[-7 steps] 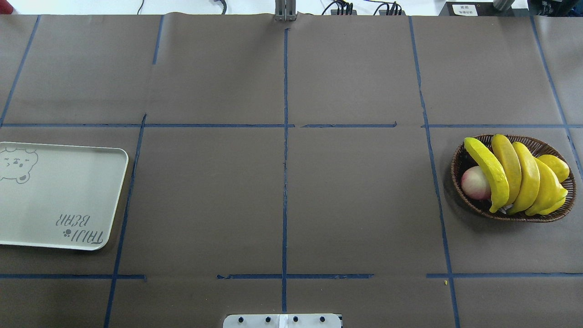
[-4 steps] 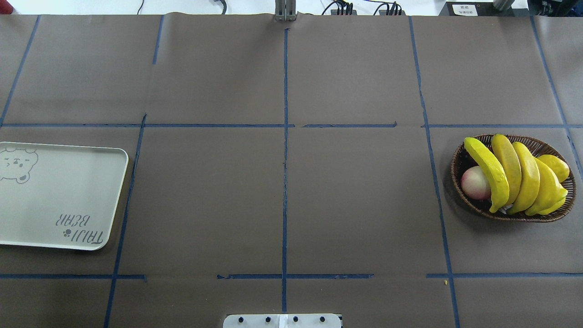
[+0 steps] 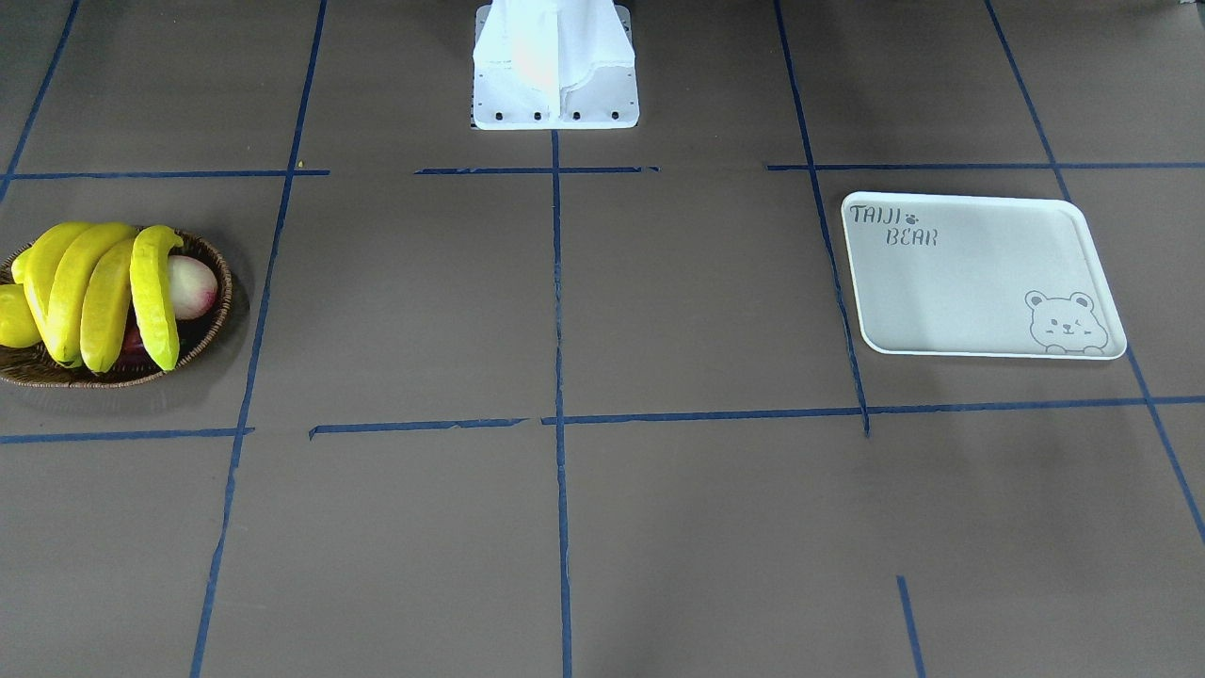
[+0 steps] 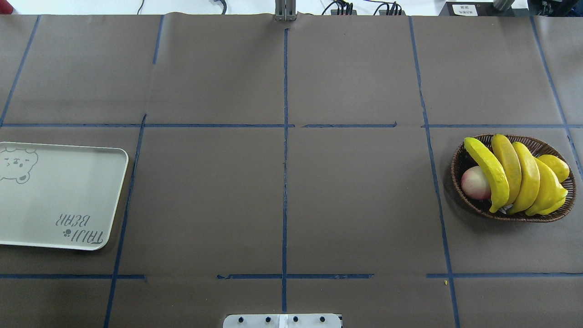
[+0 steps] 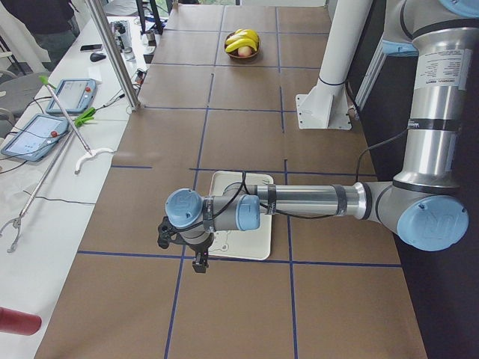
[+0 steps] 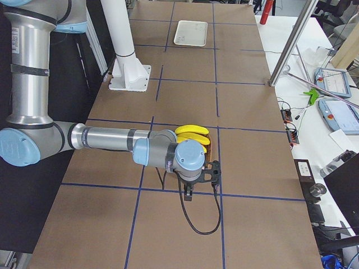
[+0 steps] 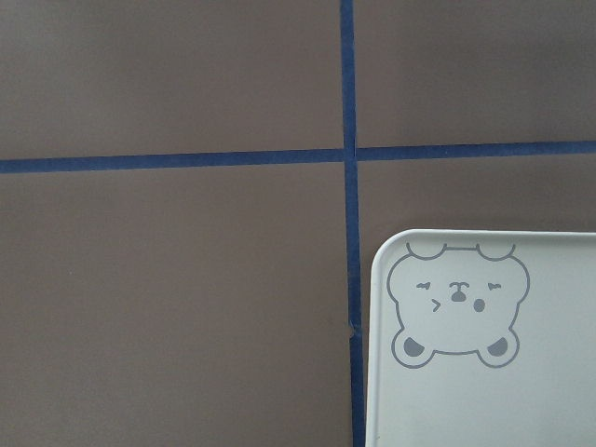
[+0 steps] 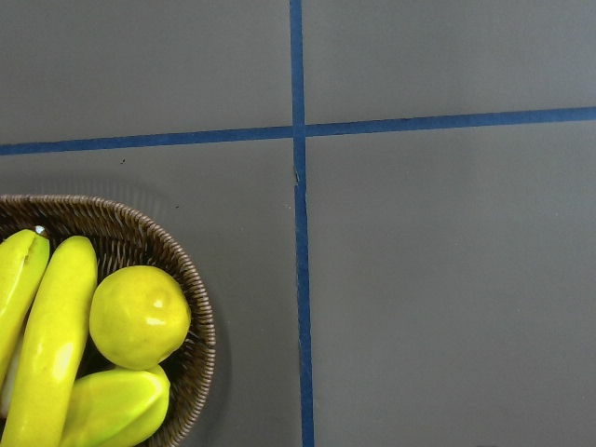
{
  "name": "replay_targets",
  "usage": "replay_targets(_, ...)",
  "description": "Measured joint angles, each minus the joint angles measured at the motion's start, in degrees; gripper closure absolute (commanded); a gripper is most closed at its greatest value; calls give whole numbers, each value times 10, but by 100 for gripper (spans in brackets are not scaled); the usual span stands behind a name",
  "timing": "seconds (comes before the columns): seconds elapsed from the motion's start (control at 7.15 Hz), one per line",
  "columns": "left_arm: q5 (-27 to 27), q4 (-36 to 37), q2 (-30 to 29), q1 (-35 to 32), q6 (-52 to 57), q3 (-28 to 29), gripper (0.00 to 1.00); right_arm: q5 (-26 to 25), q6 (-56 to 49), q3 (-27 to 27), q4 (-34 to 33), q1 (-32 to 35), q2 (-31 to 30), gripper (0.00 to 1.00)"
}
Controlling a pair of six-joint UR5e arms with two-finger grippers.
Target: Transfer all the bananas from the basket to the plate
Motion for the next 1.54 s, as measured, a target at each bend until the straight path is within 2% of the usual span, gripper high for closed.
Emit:
replay_targets(1.12,3,0,-14,0,2,6,0,2,12,5,1,-10,15,0)
replay_targets(1.54,4,0,-12,0,2,2,0,3,147,26,-2,-90,93,0)
